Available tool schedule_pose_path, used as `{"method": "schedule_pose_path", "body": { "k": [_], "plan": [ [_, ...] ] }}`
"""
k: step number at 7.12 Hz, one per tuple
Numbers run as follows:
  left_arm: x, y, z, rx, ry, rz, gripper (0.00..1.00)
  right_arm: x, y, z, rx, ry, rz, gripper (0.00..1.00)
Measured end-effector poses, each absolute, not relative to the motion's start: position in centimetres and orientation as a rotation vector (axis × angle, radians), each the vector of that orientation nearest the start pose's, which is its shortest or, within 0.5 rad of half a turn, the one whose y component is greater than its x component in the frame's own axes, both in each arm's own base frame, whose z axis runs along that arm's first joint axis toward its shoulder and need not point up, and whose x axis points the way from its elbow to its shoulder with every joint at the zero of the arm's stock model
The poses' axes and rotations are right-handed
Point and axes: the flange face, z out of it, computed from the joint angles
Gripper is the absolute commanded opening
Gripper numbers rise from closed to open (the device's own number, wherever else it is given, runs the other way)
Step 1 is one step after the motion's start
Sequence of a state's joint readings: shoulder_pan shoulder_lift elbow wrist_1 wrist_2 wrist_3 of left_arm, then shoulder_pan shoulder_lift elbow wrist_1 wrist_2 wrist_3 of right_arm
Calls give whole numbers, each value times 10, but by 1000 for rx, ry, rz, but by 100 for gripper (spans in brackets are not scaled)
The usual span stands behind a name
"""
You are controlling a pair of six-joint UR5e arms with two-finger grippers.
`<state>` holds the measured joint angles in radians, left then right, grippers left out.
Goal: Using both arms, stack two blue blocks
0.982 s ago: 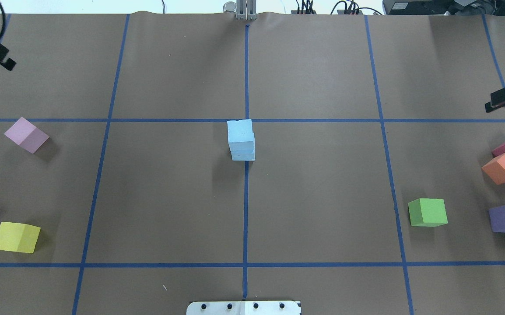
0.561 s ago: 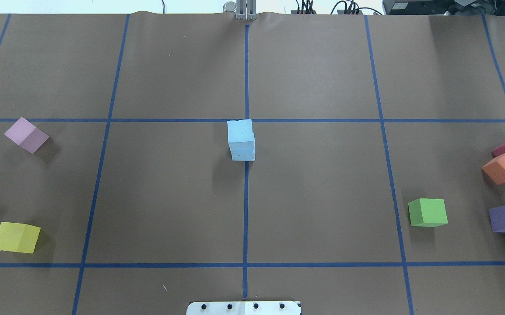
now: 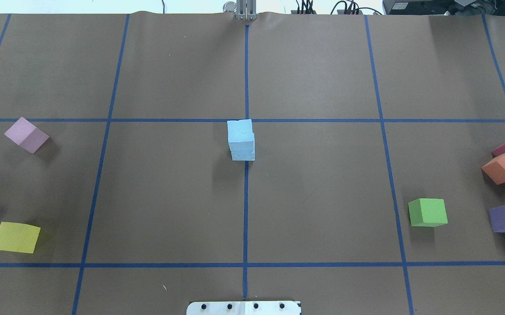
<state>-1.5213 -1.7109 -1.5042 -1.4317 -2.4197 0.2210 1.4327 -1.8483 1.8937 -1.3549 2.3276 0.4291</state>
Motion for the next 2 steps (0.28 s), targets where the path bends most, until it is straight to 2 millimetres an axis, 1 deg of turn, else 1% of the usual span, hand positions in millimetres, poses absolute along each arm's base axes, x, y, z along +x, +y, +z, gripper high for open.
{"method": "schedule_pose_path", "body": {
  "k": [2],
  "plan": [
    [-34, -546, 629, 9, 852, 219, 99, 13, -390, 601, 20, -791, 183, 100]
  ]
}}
